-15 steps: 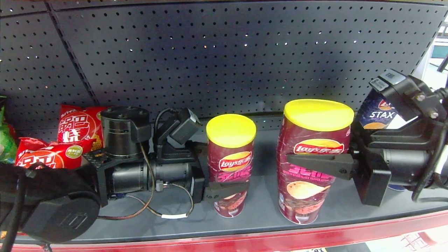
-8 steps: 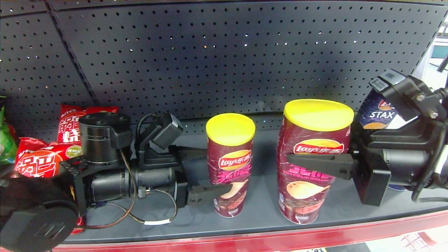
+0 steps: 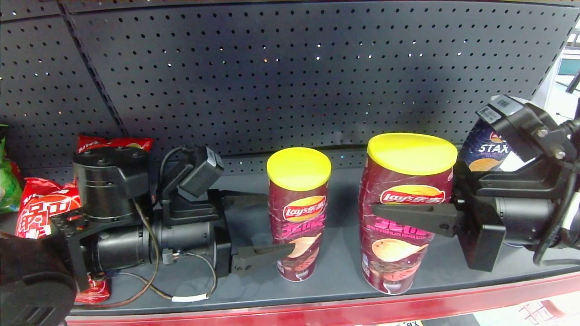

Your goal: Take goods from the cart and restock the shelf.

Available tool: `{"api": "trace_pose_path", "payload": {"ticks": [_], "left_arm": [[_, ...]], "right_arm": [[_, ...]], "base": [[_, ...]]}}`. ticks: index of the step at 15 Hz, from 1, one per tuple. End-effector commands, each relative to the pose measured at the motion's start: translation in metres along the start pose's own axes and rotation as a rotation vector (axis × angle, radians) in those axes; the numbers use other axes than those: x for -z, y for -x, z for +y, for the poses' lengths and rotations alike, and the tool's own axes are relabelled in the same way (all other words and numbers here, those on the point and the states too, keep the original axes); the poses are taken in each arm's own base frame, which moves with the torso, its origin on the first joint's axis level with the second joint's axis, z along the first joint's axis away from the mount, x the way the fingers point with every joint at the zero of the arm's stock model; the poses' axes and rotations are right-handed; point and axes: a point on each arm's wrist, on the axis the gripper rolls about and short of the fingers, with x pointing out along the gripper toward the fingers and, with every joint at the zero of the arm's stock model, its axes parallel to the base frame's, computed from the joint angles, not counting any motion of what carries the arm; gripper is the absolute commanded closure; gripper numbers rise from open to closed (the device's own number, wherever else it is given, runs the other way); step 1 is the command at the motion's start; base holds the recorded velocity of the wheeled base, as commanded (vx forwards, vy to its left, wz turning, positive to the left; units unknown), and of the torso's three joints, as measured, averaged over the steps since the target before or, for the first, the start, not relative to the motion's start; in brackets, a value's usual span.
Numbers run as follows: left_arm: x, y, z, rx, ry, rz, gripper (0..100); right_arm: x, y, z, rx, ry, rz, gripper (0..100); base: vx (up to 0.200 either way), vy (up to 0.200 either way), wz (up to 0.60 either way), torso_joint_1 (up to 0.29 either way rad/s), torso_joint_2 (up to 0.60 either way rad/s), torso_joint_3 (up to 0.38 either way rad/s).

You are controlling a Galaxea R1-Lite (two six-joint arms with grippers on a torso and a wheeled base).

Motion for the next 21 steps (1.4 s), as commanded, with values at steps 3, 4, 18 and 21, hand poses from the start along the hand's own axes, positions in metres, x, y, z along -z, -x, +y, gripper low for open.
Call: {"api": "trace_pose_path", "payload": {"ticks": [3, 4, 18, 21], "left_arm": [[-0.019, 0.038, -0.027, -0.018, -0.065, -0.092, 0], [-0.024, 0.048, -0.032, -0.045, -0.084, -0.119, 0], [0.046, 0.207, -0.151, -1.264, -0.250, -0.410, 0], [0.099, 0.199, -0.176, -1.214, -0.119, -0.296, 0]], "right_arm": [[0.004, -0.001, 0.001, -0.006, -0.007, 0.011, 100], [0.005, -0.002, 0.000, -0.006, -0.010, 0.016, 100], [0.007, -0.007, -0.016, 0.041, -0.017, 0.011, 100], [0.009, -0.006, -0.021, 0.058, -0.024, 0.016, 100]], "base": [[0.000, 0.000, 0.00, 0.000, 0.00, 0.000], [0.000, 0.000, 0.00, 0.000, 0.00, 0.000], [0.000, 0.000, 0.00, 0.000, 0.00, 0.000], [0.000, 0.000, 0.00, 0.000, 0.00, 0.000]]}}
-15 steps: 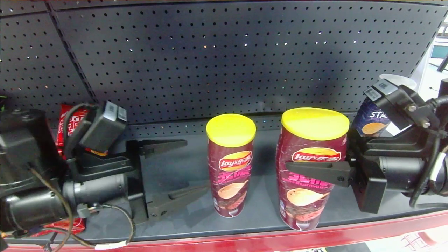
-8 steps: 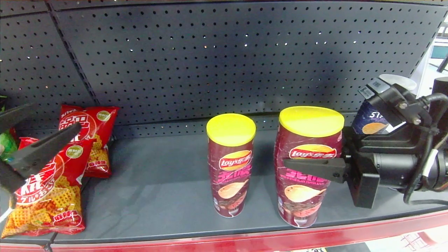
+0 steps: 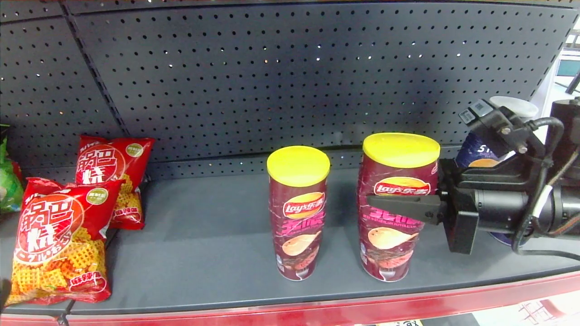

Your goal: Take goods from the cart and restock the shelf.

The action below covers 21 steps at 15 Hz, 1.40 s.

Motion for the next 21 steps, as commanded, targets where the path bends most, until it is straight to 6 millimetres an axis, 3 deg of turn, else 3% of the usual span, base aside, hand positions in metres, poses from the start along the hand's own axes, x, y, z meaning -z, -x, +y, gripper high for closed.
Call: {"api": "trace_pose_path", "payload": {"ticks": [1, 4, 6, 7, 10, 21], "left_arm": [[0.033, 0.035, -0.012, 0.006, -0.001, -0.010, 0], [0.047, 0.034, -0.008, -0.187, 0.028, 0.113, 0], [0.048, 0.035, -0.008, -0.201, 0.028, 0.116, 0], [0.066, 0.033, -0.006, -0.292, 0.028, 0.171, 0], [0.074, 0.030, -0.005, -0.292, 0.036, 0.158, 0], [0.074, 0.030, -0.005, -0.293, 0.074, 0.166, 0]], "right_arm": [[0.002, -0.001, -0.003, 0.007, -0.006, 0.006, 100], [0.002, 0.000, -0.006, 0.020, -0.010, 0.007, 100], [0.002, 0.000, -0.007, 0.021, -0.010, 0.007, 100], [0.004, 0.004, -0.009, 0.041, -0.014, 0.008, 100], [0.004, 0.006, -0.012, 0.053, -0.016, 0.006, 100], [0.001, 0.008, -0.011, 0.058, -0.010, -0.002, 100]], "base": [[0.000, 0.000, 0.00, 0.000, 0.00, 0.000], [0.000, 0.000, 0.00, 0.000, 0.00, 0.000], [0.000, 0.000, 0.00, 0.000, 0.00, 0.000], [0.000, 0.000, 0.00, 0.000, 0.00, 0.000], [0.000, 0.000, 0.00, 0.000, 0.00, 0.000], [0.000, 0.000, 0.00, 0.000, 0.00, 0.000]]}}
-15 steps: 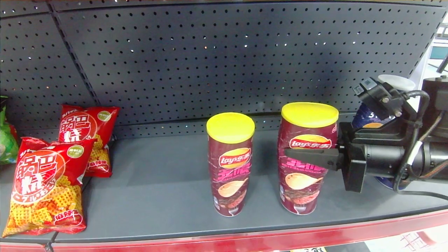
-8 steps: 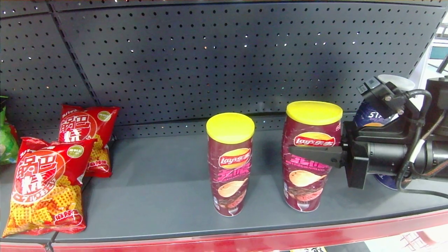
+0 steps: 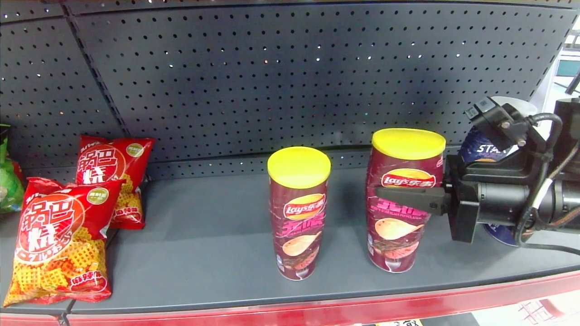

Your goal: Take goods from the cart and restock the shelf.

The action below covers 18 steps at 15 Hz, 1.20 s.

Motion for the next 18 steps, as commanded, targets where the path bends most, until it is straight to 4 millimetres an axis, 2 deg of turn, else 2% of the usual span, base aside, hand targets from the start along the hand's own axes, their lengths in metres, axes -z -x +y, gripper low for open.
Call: {"api": "trace_pose_path", "payload": {"ticks": [1, 3, 4, 9, 10, 13, 18], "left_arm": [[-0.0016, -0.0054, 0.0002, 0.018, -0.001, 0.076, 0], [-0.0030, -0.0101, 0.0005, 0.052, -0.005, 0.145, 0], [-0.0026, -0.0087, 0.0025, 0.181, -0.012, 0.123, 0], [-0.0021, -0.0080, 0.0030, 0.212, -0.010, 0.102, 0], [-0.0025, -0.0089, 0.0041, 0.292, -0.017, 0.110, 0], [-0.0001, -0.0015, 0.0069, 0.306, -0.001, 0.004, 0], [-0.0007, -0.0015, 0.0069, 0.306, 0.000, 0.002, 0]], "right_arm": [[-0.0003, 0.0036, -0.0018, 0.015, 0.000, -0.004, 100], [-0.0009, 0.0045, -0.0025, 0.018, 0.001, -0.007, 100], [-0.0001, 0.0045, -0.0024, 0.018, -0.001, -0.004, 100], [0.0005, 0.0025, -0.0033, 0.016, -0.003, -0.001, 100], [-0.0002, 0.0029, -0.0031, 0.016, -0.001, -0.003, 100], [0.0002, 0.0029, -0.0030, 0.016, -0.002, -0.002, 100], [-0.0004, 0.0029, -0.0063, 0.027, -0.003, -0.003, 100]], "base": [[0.000, 0.000, 0.00, 0.000, 0.00, 0.000], [0.000, 0.000, 0.00, 0.000, 0.00, 0.000], [0.000, 0.000, 0.00, 0.000, 0.00, 0.000], [0.000, 0.000, 0.00, 0.000, 0.00, 0.000], [0.000, 0.000, 0.00, 0.000, 0.00, 0.000], [0.000, 0.000, 0.00, 0.000, 0.00, 0.000], [0.000, 0.000, 0.00, 0.000, 0.00, 0.000]]}}
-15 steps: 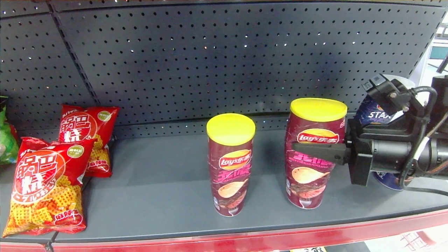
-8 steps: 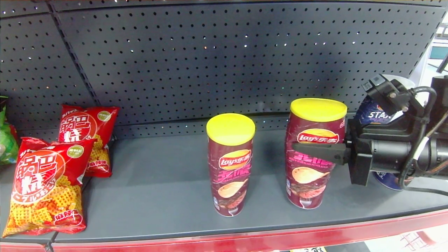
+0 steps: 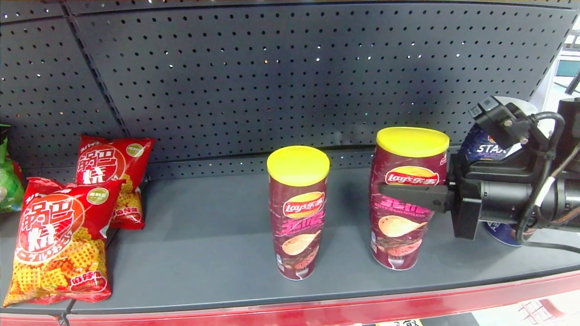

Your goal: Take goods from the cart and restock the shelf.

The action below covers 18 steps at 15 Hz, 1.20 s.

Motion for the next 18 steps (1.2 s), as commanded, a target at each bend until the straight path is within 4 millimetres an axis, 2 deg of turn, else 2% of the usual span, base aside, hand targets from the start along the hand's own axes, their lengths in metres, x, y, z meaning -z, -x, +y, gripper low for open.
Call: {"api": "trace_pose_path", "payload": {"ticks": [1, 4, 7, 10, 12, 17, 18], "left_arm": [[0.000, 0.000, 0.000, 0.000, 0.001, -0.006, 0], [0.000, 0.000, 0.000, 0.000, 0.001, -0.006, 0], [0.000, 0.000, 0.000, 0.000, 0.001, -0.006, 0], [0.000, 0.001, 0.000, 0.000, 0.001, -0.007, 0], [0.000, 0.000, 0.000, 0.000, 0.001, -0.006, 0], [0.000, 0.001, 0.000, 0.000, 0.001, -0.007, 0], [0.000, 0.000, 0.000, 0.001, 0.001, -0.004, 0]], "right_arm": [[-0.003, 0.000, -0.004, 0.012, 0.003, -0.007, 100], [-0.010, -0.002, -0.017, 0.051, 0.009, -0.024, 100], [-0.018, -0.012, -0.031, 0.066, 0.016, -0.037, 100], [-0.028, -0.040, -0.055, 0.066, 0.023, -0.047, 100], [-0.029, -0.066, -0.076, 0.067, 0.021, -0.048, 100], [-0.029, -0.106, -0.107, 0.053, 0.042, -0.066, 100], [-0.031, -0.120, -0.114, 0.017, 0.059, -0.083, 100]], "base": [[0.000, 0.000, 0.00, 0.000, 0.00, 0.000], [0.000, 0.000, 0.00, 0.000, 0.00, 0.000], [0.000, 0.000, 0.00, 0.000, 0.00, 0.000], [0.000, 0.000, 0.00, 0.000, 0.00, 0.000], [0.000, 0.000, 0.00, 0.000, 0.00, 0.000], [0.000, 0.000, 0.00, 0.000, 0.00, 0.000], [0.000, 0.000, 0.00, 0.000, 0.00, 0.000]]}}
